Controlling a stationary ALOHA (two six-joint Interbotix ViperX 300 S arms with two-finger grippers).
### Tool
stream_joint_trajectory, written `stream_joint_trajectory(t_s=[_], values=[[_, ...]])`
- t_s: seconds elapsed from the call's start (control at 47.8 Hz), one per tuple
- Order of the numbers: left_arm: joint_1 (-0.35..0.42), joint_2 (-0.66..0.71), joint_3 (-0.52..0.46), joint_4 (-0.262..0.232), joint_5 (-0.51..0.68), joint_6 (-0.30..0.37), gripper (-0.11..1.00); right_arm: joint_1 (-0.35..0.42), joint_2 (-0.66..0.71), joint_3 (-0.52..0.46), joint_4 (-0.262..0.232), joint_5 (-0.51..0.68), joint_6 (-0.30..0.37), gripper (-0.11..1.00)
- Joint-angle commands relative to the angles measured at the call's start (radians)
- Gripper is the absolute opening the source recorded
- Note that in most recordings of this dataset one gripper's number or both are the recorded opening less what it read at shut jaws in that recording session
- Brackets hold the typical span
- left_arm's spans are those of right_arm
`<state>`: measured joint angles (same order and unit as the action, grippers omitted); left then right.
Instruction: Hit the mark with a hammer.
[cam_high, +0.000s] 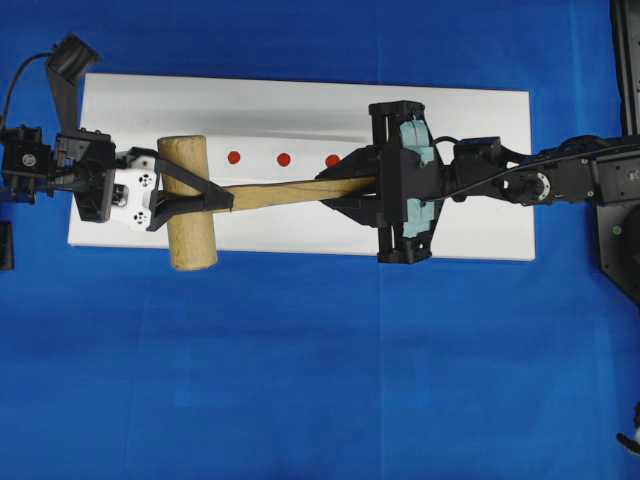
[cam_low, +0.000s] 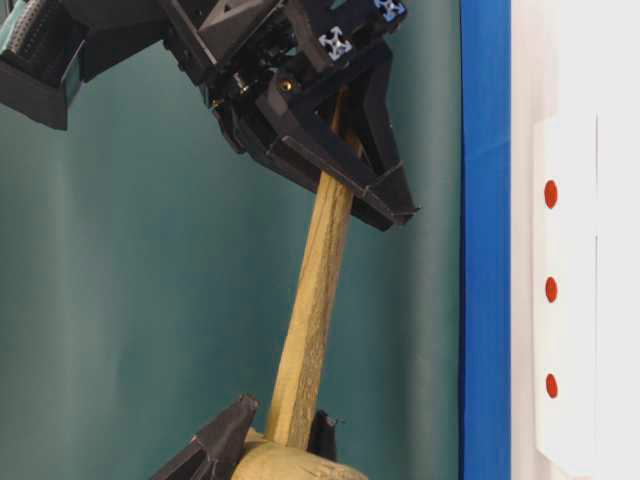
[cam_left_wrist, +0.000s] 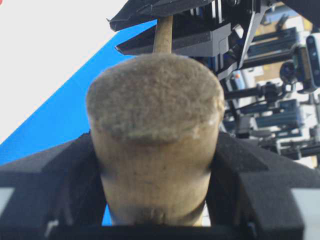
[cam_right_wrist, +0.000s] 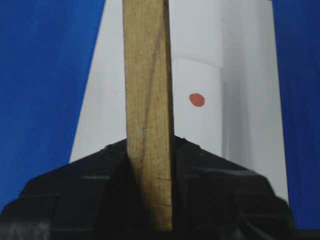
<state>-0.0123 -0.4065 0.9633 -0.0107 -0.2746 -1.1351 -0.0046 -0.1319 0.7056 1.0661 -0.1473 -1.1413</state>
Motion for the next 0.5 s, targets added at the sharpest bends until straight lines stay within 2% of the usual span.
stream_joint_trajectory(t_s=[0.0, 0.397, 0.481], values=[[-0.003, -0.003, -0.032, -0.003, -0.003, 0.011, 0.44, -0.006, -0.011, -0.028, 0.002, 0.002, 0.008, 0.07], [0.02, -0.003, -0.034, -0.003, 0.052, 0.015, 0.45, -0.006, -0.011, -0.026, 0.002, 0.026, 0.008, 0.07], [0.025, -0.005, -0.032, -0.003, 0.064, 0.014, 0.65, -0.006, -0.011, -0.026, 0.002, 0.026, 0.008, 0.07]])
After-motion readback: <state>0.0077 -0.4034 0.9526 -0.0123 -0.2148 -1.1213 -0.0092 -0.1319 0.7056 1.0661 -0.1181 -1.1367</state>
